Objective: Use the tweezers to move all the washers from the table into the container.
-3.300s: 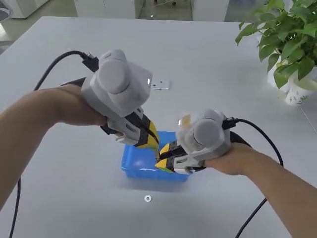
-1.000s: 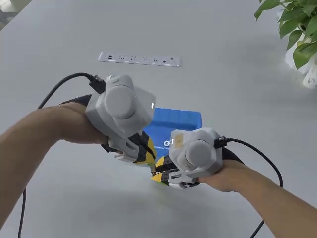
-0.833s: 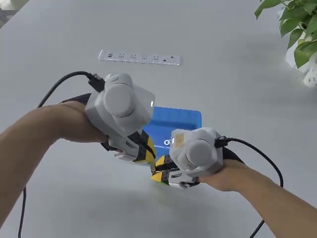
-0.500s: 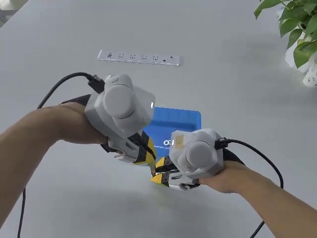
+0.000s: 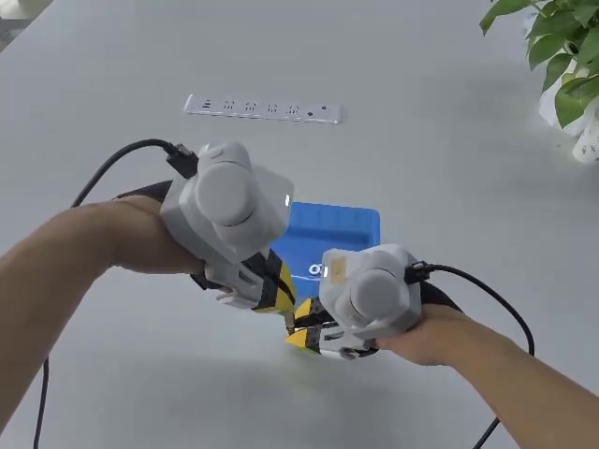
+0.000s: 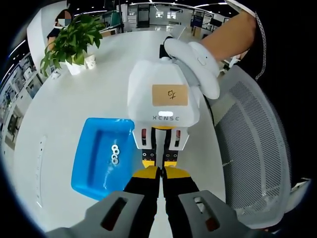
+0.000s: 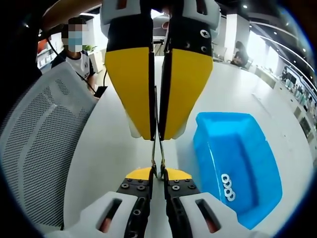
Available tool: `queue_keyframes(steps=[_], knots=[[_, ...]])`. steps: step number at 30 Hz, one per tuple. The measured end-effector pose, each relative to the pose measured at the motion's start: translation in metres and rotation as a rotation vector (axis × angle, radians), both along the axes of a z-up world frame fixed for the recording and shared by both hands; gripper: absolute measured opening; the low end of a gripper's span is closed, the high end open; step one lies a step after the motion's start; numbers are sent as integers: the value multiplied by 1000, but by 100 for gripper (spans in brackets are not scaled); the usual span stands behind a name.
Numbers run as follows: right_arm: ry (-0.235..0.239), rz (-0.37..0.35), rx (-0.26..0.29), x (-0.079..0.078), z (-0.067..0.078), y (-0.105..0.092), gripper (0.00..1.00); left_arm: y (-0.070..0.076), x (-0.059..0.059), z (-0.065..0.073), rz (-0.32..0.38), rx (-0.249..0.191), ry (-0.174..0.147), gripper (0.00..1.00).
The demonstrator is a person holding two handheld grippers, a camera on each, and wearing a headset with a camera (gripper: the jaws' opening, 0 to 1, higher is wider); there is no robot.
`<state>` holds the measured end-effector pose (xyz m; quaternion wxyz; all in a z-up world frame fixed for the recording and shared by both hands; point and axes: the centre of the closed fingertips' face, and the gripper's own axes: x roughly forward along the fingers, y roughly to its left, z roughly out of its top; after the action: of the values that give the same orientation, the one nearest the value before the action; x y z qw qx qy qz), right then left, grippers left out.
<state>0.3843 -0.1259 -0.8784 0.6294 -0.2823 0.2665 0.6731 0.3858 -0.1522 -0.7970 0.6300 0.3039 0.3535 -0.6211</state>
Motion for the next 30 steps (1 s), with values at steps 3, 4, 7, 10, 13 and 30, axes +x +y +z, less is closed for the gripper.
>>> queue_keyframes(steps=[3,4,7,10,13,30], knots=[[0,-3,4,0,0,0,10,0,0,0,2,-1,0,6],[-1,-3,6,0,0,0,10,0,0,0,2,-1,1,6],[-3,-3,7,0,0,0,10,-1,0,0,2,-1,0,6],[-7,0,5,0,0,0,9,-1,0,0,3,-1,0,6],[-9,4,5,0,0,0,9,-1,0,0,2,0,0,6],[-9,13,7,-1,10,-1,9,0,1,9,5,-16,2,6]])
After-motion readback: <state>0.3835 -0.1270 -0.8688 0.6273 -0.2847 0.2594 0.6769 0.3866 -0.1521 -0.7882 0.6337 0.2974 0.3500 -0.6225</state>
